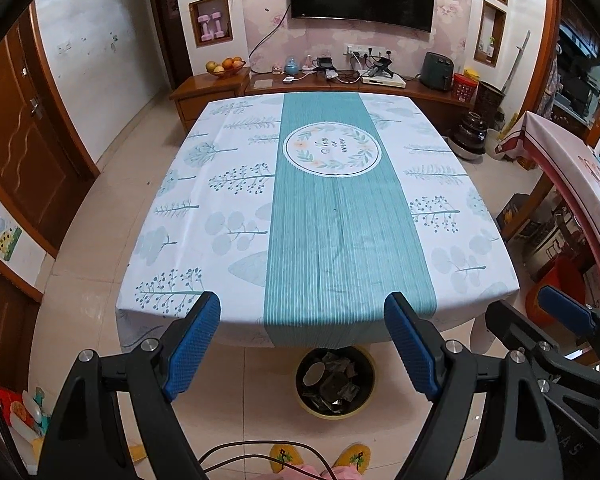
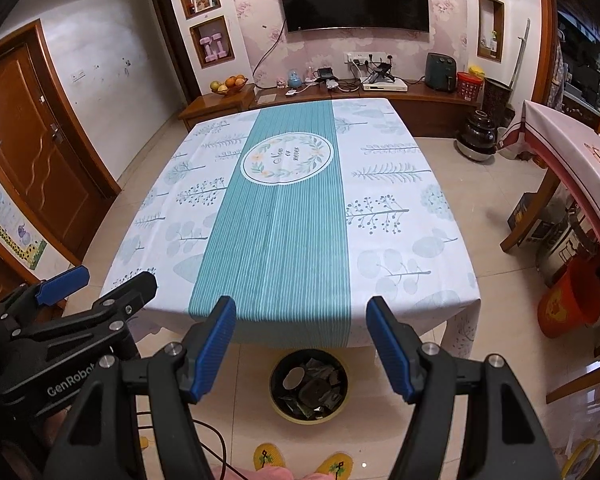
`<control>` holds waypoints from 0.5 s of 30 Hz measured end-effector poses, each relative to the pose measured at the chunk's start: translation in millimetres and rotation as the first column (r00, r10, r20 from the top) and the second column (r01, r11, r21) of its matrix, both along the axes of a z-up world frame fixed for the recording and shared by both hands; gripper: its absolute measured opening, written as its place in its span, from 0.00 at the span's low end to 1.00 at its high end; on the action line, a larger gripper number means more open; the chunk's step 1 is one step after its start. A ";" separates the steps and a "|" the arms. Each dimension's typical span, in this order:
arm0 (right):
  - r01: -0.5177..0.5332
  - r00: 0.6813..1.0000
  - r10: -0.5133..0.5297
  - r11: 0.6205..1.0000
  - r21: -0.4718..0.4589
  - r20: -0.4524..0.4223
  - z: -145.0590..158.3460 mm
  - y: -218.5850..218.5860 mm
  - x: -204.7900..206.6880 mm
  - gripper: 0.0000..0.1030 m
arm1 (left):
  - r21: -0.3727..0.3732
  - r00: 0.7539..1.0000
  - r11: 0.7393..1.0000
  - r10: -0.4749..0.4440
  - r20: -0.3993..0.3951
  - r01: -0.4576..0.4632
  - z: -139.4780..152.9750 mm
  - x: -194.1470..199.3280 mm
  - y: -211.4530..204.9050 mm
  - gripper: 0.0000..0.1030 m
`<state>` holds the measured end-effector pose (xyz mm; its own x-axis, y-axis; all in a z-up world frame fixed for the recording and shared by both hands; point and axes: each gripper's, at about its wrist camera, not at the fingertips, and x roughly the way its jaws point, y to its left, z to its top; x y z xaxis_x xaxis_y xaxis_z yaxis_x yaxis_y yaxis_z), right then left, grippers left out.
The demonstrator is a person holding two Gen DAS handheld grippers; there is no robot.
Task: Collect trash
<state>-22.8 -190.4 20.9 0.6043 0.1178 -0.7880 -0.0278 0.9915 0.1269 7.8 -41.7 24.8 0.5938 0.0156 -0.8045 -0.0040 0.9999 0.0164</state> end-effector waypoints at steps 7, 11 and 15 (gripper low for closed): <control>-0.001 1.000 0.001 1.000 0.004 -0.005 -0.3 -1.4 1.1 0.66 | 0.007 1.000 1.000 -0.002 0.002 0.002 0.2 0.5 -2.6 0.80; -0.002 1.000 0.002 1.000 0.006 -0.009 -0.2 -4.3 2.4 0.66 | 0.009 1.000 1.000 -0.002 -0.001 0.002 0.4 0.8 -3.3 0.80; 0.000 1.000 0.000 1.000 0.010 -0.015 -1.9 -7.3 2.4 0.66 | 0.011 1.000 1.000 -0.001 -0.001 0.001 1.6 1.2 -5.0 0.80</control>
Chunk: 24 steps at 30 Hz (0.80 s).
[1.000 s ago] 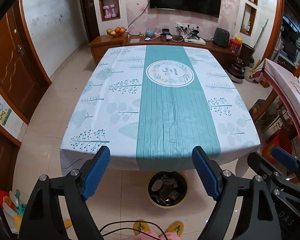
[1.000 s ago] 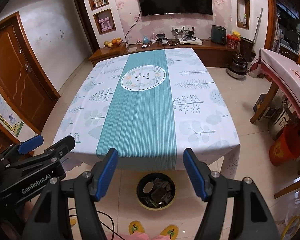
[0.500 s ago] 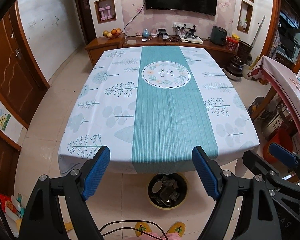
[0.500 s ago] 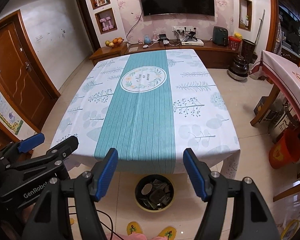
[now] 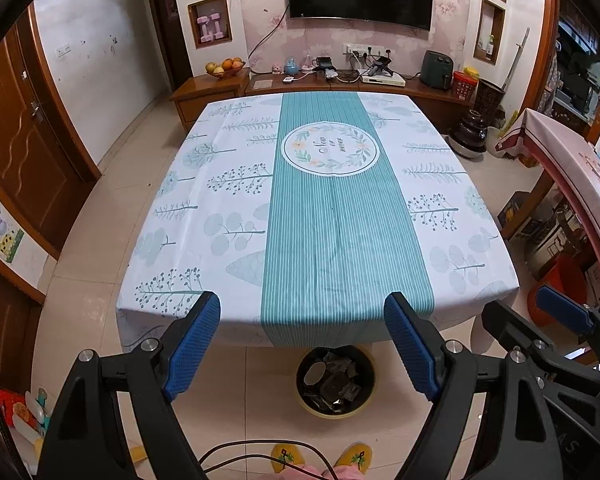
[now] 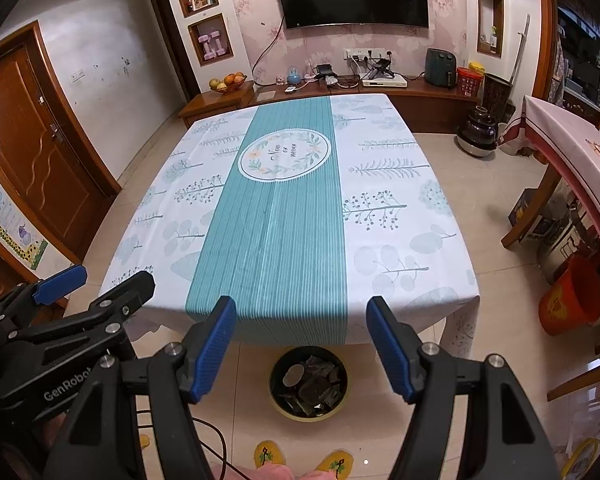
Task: Collect trash
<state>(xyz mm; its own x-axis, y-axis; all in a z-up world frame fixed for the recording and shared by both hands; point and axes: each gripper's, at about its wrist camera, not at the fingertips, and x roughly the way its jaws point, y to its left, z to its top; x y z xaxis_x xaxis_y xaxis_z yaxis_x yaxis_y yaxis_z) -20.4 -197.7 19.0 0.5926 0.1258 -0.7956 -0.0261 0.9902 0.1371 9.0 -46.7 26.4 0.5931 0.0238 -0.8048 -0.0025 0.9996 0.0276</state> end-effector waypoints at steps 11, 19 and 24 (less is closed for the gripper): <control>0.001 1.000 -0.001 1.000 0.001 -0.004 -1.3 -1.9 -1.3 0.66 | 0.001 1.000 1.000 0.001 -0.007 -0.001 -1.0 -0.4 -1.2 0.80; -0.001 1.000 0.001 1.000 0.002 -0.006 -2.7 -3.4 -1.4 0.66 | 0.001 1.000 1.000 0.006 -0.010 -0.006 -2.1 -1.9 -1.5 0.80; 0.000 1.000 0.000 1.000 0.004 -0.009 -3.9 -4.3 -1.5 0.66 | -0.001 1.000 1.000 0.005 -0.014 -0.005 -3.0 -2.5 -1.4 0.80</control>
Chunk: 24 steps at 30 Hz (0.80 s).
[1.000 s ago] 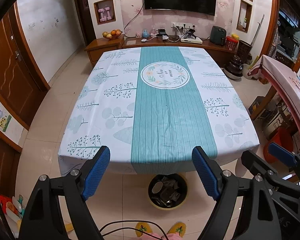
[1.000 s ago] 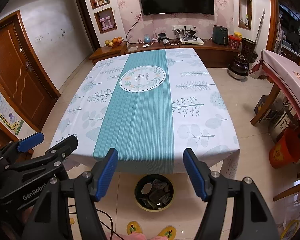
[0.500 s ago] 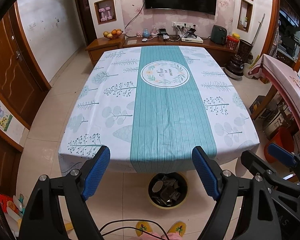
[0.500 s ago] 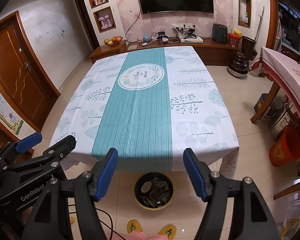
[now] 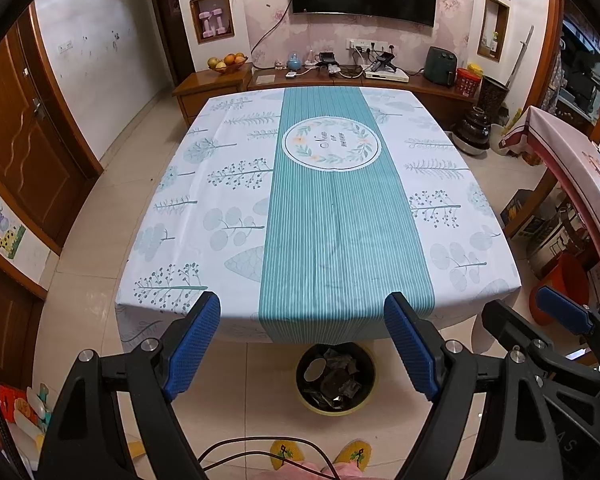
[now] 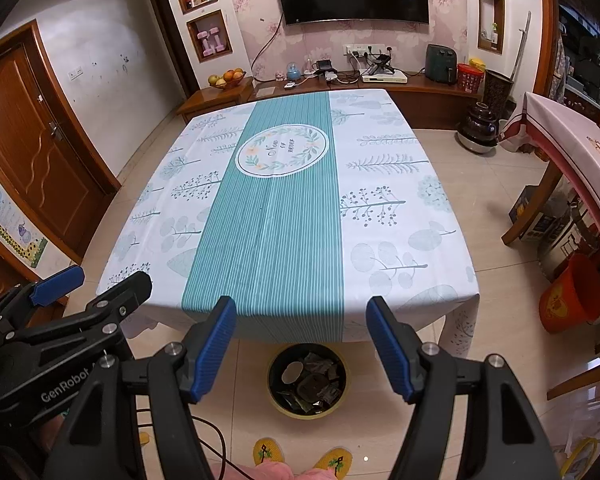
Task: Collect trash
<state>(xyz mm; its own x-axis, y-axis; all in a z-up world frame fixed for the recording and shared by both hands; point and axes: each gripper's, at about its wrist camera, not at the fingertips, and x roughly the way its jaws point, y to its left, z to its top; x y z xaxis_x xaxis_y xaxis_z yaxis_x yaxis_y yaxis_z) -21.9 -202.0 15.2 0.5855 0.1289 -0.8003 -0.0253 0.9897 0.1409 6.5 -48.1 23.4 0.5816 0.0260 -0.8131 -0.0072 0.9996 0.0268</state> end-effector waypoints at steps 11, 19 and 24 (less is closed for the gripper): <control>-0.003 1.000 0.003 1.000 0.009 -0.010 -5.0 -3.0 3.5 0.66 | 0.002 1.000 1.000 0.006 -0.001 -0.006 -1.3 0.2 0.2 0.80; -0.001 1.000 0.002 1.000 0.008 -0.012 -4.7 -2.2 4.2 0.66 | 0.003 1.000 1.000 0.005 -0.005 -0.005 -3.2 1.6 1.6 0.80; -0.001 1.000 0.001 1.000 0.008 -0.012 -4.9 -2.1 4.3 0.66 | 0.004 1.000 1.000 0.007 -0.008 -0.007 -5.6 1.2 2.8 0.80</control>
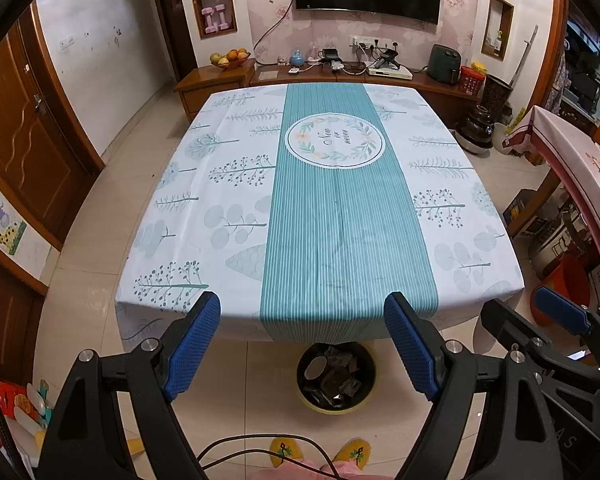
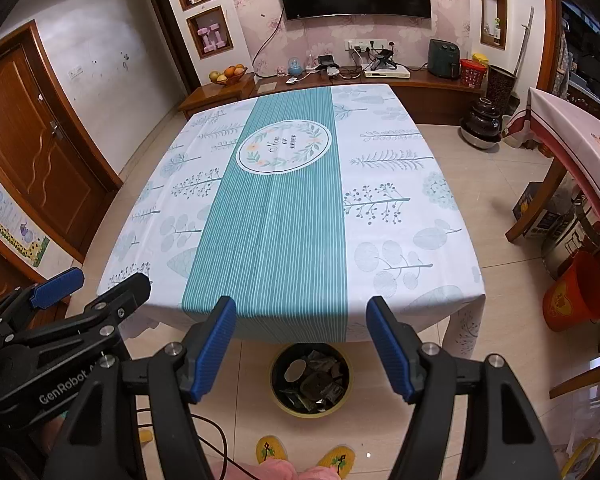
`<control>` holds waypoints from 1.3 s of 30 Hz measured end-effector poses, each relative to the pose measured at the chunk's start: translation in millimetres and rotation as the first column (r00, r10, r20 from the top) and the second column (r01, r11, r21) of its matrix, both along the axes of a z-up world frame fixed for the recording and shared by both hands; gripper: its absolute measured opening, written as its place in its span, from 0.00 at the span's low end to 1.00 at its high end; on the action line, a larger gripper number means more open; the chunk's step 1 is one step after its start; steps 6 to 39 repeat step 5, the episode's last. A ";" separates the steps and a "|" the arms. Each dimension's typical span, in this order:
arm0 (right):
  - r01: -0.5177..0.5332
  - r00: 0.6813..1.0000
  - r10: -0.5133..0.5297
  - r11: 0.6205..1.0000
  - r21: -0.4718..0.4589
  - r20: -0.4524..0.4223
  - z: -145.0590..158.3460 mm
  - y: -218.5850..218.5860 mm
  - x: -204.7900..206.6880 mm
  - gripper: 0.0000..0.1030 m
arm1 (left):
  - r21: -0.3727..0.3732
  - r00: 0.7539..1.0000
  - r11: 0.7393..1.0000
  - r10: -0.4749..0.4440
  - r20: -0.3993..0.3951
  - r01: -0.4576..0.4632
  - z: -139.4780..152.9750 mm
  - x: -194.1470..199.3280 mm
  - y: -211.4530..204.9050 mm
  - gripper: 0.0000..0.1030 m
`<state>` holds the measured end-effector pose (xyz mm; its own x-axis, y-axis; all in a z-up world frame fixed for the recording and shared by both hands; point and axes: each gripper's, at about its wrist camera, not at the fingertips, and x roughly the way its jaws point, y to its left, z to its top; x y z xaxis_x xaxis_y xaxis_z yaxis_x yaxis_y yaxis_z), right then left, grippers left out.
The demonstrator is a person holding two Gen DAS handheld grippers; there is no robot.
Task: Collect trash
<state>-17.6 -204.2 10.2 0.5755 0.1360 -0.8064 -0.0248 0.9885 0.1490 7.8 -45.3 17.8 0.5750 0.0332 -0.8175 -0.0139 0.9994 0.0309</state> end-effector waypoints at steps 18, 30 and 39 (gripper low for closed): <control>-0.002 1.000 0.002 1.000 -0.001 -0.002 -0.9 -0.1 0.6 0.66 | -0.001 1.000 1.000 0.003 -0.005 -0.003 -1.9 -0.4 -0.1 0.80; -0.002 1.000 0.002 1.000 -0.001 -0.002 -0.9 -0.1 0.6 0.66 | -0.001 1.000 1.000 0.003 -0.005 -0.003 -1.9 -0.4 -0.1 0.80; -0.002 1.000 0.002 1.000 -0.001 -0.002 -0.9 -0.1 0.6 0.66 | -0.001 1.000 1.000 0.003 -0.005 -0.003 -1.9 -0.4 -0.1 0.80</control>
